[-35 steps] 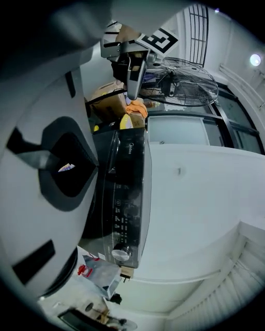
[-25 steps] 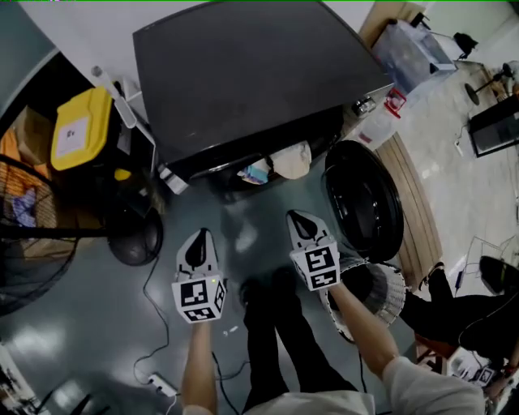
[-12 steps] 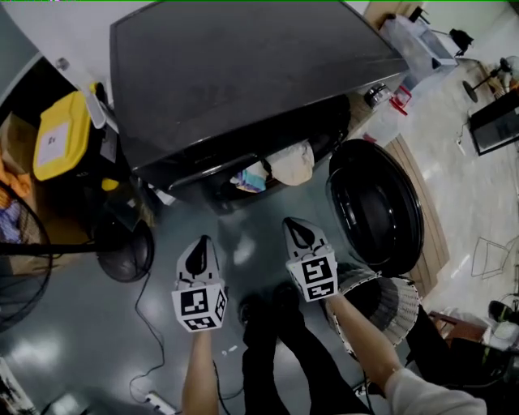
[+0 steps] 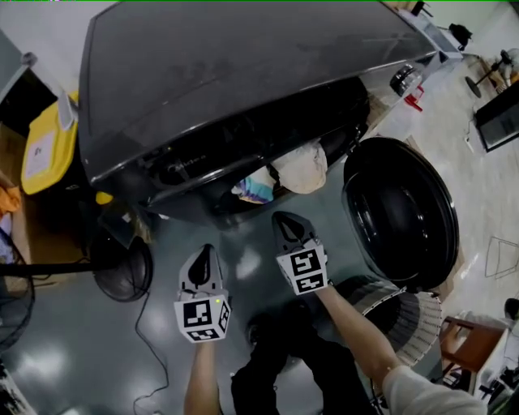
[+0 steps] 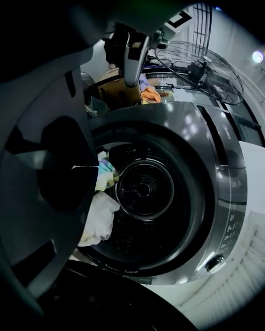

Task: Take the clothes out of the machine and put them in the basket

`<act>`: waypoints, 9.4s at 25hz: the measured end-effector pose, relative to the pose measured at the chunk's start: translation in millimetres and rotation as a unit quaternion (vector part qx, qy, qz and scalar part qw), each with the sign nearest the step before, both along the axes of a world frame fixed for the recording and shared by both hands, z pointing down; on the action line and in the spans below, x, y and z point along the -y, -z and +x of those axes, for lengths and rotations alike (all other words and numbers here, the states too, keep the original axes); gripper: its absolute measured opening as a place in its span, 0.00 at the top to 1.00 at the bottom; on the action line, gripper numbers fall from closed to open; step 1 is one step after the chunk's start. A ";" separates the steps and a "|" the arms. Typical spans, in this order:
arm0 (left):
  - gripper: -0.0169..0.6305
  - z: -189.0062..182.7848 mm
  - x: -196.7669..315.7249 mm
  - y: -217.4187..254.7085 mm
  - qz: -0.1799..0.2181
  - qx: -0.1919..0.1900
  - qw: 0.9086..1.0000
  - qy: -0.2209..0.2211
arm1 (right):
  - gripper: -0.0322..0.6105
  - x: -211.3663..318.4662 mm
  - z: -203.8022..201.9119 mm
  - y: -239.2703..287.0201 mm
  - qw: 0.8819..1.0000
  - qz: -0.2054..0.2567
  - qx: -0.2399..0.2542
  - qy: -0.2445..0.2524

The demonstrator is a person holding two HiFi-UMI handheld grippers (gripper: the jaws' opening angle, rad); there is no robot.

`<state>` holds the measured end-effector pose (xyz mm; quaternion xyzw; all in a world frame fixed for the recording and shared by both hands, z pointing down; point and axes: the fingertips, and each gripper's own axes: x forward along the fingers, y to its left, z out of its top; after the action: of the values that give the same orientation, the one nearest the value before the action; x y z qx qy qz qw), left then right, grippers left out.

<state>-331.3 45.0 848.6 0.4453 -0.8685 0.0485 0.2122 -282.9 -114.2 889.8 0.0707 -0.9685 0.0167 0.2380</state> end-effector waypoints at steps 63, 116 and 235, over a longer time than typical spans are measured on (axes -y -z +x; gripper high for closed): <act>0.95 21.6 24.4 190.7 0.019 -0.021 1.000 -0.006 | 0.68 0.0 40.8 179.1 0.998 -0.052 -0.025 0.000; 0.95 165.4 141.0 527.0 0.115 0.060 0.953 -0.272 | 0.68 20.8 243.2 538.9 0.966 0.022 0.096 -0.240; 0.95 69.3 51.4 272.4 0.004 -0.055 0.988 -0.145 | 0.91 -4.1 137.1 297.4 0.993 -0.027 -0.039 -0.106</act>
<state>-262.0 -6.4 576.2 0.5694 -0.7821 0.0507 0.2481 -145.8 -110.0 592.4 0.1671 -0.9446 0.0652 0.2747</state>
